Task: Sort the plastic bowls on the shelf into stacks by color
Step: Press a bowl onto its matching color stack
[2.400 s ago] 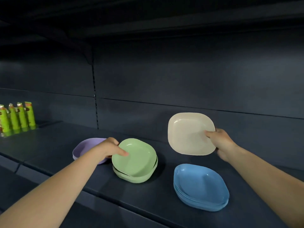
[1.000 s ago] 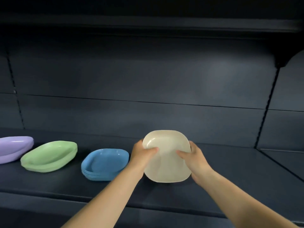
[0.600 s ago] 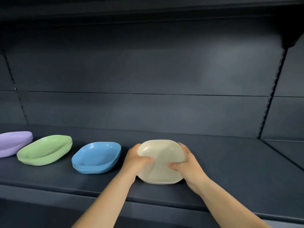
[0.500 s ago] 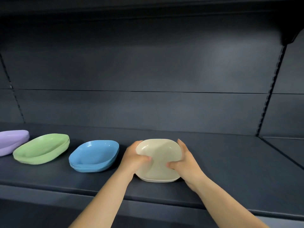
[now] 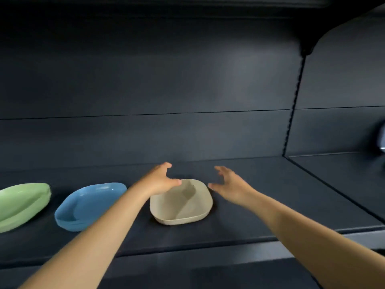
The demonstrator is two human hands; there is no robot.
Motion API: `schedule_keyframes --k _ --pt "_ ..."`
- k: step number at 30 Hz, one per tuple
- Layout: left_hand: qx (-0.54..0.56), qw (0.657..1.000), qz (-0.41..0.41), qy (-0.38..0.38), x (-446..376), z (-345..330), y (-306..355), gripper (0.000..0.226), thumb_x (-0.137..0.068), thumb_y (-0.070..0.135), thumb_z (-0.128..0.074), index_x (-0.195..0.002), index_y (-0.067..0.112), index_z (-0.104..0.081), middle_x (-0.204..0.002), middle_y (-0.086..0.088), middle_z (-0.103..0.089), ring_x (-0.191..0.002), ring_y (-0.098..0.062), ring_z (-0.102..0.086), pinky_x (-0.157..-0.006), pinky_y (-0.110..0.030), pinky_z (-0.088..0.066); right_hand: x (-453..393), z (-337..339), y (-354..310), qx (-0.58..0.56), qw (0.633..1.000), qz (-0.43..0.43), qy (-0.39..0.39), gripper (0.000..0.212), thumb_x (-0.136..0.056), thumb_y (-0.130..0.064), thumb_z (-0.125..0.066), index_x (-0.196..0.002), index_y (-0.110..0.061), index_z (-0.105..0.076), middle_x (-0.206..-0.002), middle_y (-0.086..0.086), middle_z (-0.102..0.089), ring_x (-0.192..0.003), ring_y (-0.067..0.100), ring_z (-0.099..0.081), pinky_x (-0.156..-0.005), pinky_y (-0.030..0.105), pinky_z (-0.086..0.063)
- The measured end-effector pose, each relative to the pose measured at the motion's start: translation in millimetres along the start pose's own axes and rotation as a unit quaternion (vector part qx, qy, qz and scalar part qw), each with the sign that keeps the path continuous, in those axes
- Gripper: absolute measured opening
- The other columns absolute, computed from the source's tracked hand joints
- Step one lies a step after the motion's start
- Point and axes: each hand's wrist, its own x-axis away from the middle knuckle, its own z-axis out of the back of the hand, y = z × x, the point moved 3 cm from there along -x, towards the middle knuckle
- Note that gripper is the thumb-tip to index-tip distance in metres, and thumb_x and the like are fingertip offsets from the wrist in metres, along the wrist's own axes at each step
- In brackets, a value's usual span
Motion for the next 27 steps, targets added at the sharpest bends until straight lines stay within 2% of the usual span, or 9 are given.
schedule_keyframes --k 4,8,12,17,27 --pt "-0.105 0.99 -0.097 -0.004 -1 -7 51 0.07 -0.088 0.039 -0.06 -0.147 0.023 -0.027 -0.153 -0.002 -0.026 -0.14 -0.021 -0.027 -0.108 -0.032 -0.029 22 66 21 0.182 0.982 0.046 0.035 0.071 -0.091 -0.039 -0.058 -0.149 -0.018 -0.023 -0.151 0.006 -0.028 -0.141 0.026 -0.02 -0.113 0.035 -0.024" --pt "-0.205 0.96 -0.187 0.03 1 -35 112 0.061 -0.089 0.04 -0.056 -0.143 0.023 -0.033 -0.145 0.0 -0.035 -0.135 -0.023 -0.03 -0.106 -0.036 -0.032 48 124 58 0.318 0.945 0.048 0.054 0.074 -0.089 -0.048 -0.055 -0.149 -0.019 -0.023 -0.15 0.007 -0.028 -0.143 0.026 -0.016 -0.115 0.037 -0.02" --pt "-0.261 0.933 -0.241 0.048 13 -71 188 0.058 -0.091 0.043 -0.052 -0.142 0.022 -0.034 -0.144 -0.002 -0.037 -0.133 -0.023 -0.032 -0.107 -0.038 -0.03 80 182 102 0.349 0.933 0.037 0.077 0.073 -0.089 -0.05 -0.055 -0.148 -0.019 -0.026 -0.149 0.006 -0.029 -0.143 0.026 -0.015 -0.114 0.035 -0.018" --pt "-0.225 0.937 -0.265 0.039 32 -129 293 0.06 -0.091 0.043 -0.052 -0.144 0.022 -0.032 -0.147 -0.003 -0.034 -0.136 -0.023 -0.03 -0.107 -0.037 -0.031 120 261 176 0.372 0.922 0.043 0.095 0.074 -0.087 -0.051 -0.056 -0.148 -0.02 -0.027 -0.15 0.005 -0.029 -0.144 0.025 -0.012 -0.115 0.035 -0.016" --pt "-0.179 0.941 -0.282 0.048 77 -251 493 0.058 -0.091 0.044 -0.052 -0.142 0.022 -0.034 -0.142 -0.001 -0.039 -0.132 -0.021 -0.034 -0.1 -0.035 -0.035 208 421 318 0.379 0.914 0.052 0.135 0.066 -0.085 -0.045 -0.062 -0.142 -0.024 -0.038 -0.143 0.0 -0.038 -0.136 0.022 -0.027 -0.109 0.032 -0.024"
